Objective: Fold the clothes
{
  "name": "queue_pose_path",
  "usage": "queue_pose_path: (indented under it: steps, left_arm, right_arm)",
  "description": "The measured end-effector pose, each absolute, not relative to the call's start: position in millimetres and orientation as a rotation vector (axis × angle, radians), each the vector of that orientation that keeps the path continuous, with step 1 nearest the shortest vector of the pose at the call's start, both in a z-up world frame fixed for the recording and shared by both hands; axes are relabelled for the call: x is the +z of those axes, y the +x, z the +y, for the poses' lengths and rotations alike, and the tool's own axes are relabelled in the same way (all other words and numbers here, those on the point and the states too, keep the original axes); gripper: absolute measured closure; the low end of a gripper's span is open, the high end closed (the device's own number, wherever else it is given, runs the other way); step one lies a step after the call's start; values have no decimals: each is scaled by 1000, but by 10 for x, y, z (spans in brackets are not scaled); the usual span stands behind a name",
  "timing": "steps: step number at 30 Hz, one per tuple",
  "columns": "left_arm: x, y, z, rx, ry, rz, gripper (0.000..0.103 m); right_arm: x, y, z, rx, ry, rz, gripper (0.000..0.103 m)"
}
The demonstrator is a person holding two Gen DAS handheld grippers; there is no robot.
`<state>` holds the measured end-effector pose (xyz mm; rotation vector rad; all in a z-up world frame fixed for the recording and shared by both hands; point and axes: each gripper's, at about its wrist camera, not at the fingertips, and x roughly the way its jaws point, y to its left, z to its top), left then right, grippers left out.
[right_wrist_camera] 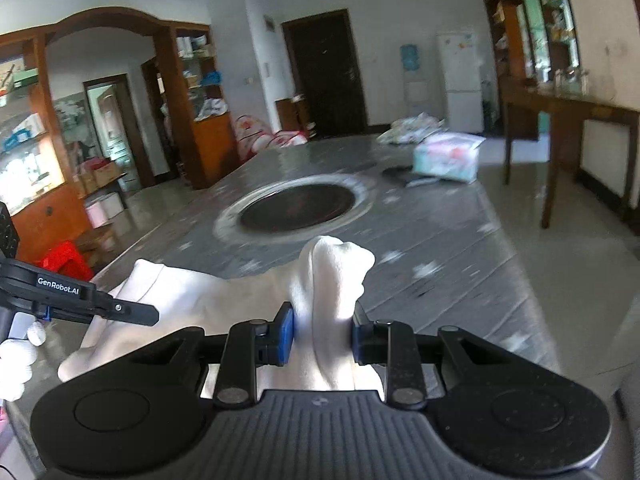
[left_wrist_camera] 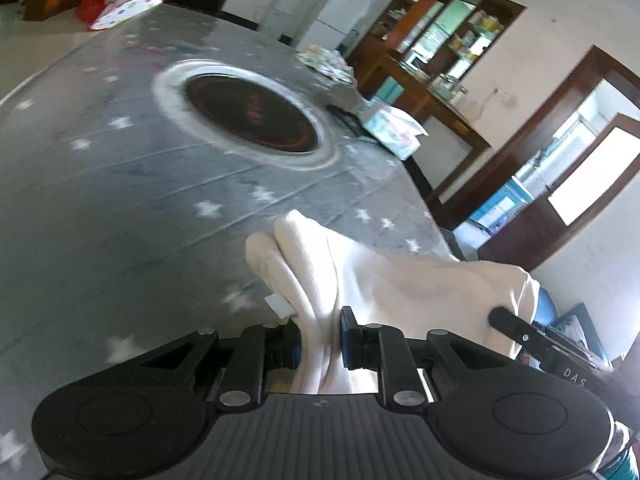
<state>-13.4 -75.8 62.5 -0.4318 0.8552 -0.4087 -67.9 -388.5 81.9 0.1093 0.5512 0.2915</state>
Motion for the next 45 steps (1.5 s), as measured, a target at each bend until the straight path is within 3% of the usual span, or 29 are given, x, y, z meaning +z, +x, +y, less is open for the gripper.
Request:
queue_pose_path:
  steps: [7, 16, 20, 25, 28, 32, 45]
  left_arm:
    - [681, 257, -1271, -468, -400, 858, 84]
    - [428, 632, -1755, -505, -359, 938, 83]
    - [302, 662, -1832, -479, -318, 970, 79]
    - [260, 637, -1790, -444, -287, 967, 66]
    - [252, 610, -1785, -439, -276, 962, 66]
    - [262, 547, -1835, -445, -234, 944, 68]
    - [265, 320, -1892, -468, -113, 901, 68]
  right_arm:
    - [917, -439, -4296, 194, 84, 520, 77]
    - [621, -134, -4705, 92, 112, 579, 76]
    - [411, -28, -4756, 64, 112, 630, 71]
    - [292, -59, -4832, 26, 108, 646, 68]
    - [324, -148, -4830, 15, 88, 612, 67]
    - [334, -248, -4772, 58, 89, 598, 57]
    - [167, -498, -4592, 90, -9, 672, 52]
